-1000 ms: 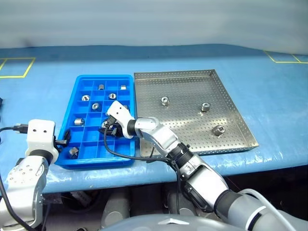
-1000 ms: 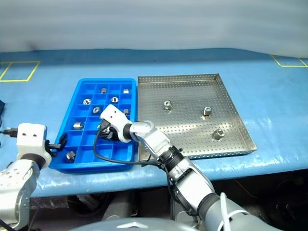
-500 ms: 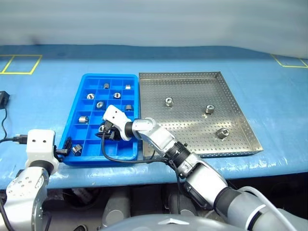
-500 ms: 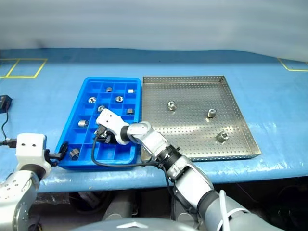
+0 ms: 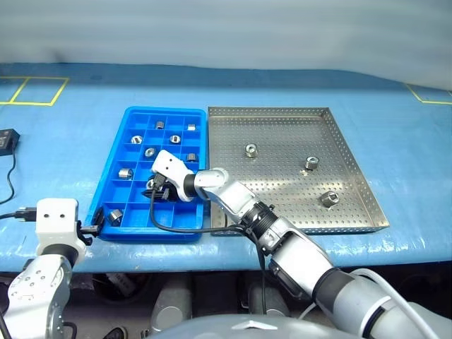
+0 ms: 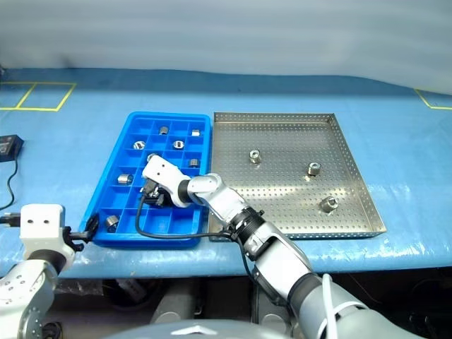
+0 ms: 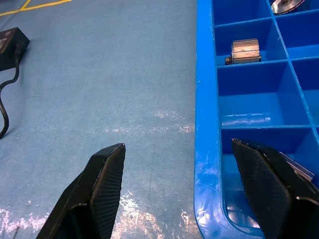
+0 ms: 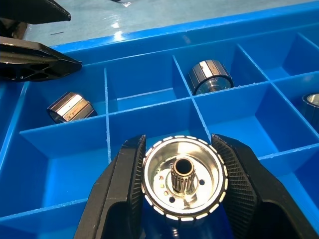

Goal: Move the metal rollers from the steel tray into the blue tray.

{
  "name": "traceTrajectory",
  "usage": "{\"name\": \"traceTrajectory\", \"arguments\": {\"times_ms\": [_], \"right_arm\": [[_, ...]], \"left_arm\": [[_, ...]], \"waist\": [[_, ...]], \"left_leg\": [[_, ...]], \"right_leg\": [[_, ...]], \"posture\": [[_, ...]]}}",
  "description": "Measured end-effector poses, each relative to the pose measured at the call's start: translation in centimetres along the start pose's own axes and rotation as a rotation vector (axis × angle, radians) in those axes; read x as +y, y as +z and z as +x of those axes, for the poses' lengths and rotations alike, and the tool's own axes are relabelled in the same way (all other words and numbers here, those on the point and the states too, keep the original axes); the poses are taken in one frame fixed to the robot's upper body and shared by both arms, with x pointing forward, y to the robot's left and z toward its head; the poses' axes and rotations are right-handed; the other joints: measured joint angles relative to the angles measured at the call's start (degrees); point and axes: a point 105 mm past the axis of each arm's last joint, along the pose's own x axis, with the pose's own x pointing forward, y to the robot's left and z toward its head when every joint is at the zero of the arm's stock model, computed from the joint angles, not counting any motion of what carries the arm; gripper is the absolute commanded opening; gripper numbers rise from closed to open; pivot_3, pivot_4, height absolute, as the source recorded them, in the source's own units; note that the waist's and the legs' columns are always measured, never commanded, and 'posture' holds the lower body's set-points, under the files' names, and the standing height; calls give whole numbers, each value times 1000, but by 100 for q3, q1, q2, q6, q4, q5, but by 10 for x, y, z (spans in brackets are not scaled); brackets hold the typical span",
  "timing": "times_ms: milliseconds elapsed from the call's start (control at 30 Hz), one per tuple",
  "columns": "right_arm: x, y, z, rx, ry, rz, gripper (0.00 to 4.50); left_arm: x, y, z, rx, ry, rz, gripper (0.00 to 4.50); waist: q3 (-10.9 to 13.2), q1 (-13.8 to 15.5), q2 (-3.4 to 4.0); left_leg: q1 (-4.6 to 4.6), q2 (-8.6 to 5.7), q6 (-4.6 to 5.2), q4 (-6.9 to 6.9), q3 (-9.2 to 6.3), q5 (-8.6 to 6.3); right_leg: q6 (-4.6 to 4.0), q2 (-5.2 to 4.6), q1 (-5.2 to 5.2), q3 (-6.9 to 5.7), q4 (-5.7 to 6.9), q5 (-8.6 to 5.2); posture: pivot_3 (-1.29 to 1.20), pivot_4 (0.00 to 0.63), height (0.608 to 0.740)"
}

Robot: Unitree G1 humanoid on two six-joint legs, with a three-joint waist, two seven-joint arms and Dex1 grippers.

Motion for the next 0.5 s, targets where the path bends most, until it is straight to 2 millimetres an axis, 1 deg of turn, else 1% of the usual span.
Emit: {"name": "traceTrajectory", "arguments": {"times_ms": [67, 100, 167, 267, 500], "right_arm": [[0, 1, 0, 2, 0, -2, 2462], [0, 0, 0, 6, 1, -3, 2703], [1, 1, 1, 7, 8, -6, 3332], [2, 4, 2, -1, 0, -24, 3332], [3, 38, -3, -107, -37, -59, 3332]], "left_arm": [[-1, 0, 0, -2, -2, 0, 3721], [-2, 1, 1, -3, -4, 0, 3721], [-3, 2, 2, -7, -5, -1, 3721], [-6, 4, 5, -16, -7, -2, 3721], [-18, 7, 14, -22, -52, -8, 3721]], "waist": [[0, 1, 0], [1, 3, 1], [1, 6, 2], [2, 15, 2], [2, 5, 3]], "left_leg": [[0, 2, 0, 1, -1, 0], [0, 2, -1, 1, -1, 0], [-1, 3, -2, 1, -2, 0], [-4, 2, -3, 1, -4, 1], [-6, 6, -11, 1, -5, -4]], "right_leg": [[2, 1, 0, -2, 0, -2], [3, 1, 1, -3, 0, -2], [1, 2, 1, -4, 0, -2], [0, 2, -2, -7, 0, -2], [-11, 6, -2, -10, -1, -3]], "posture": [[213, 150, 740], [205, 150, 740], [200, 150, 740], [191, 150, 740], [125, 150, 740]]}}
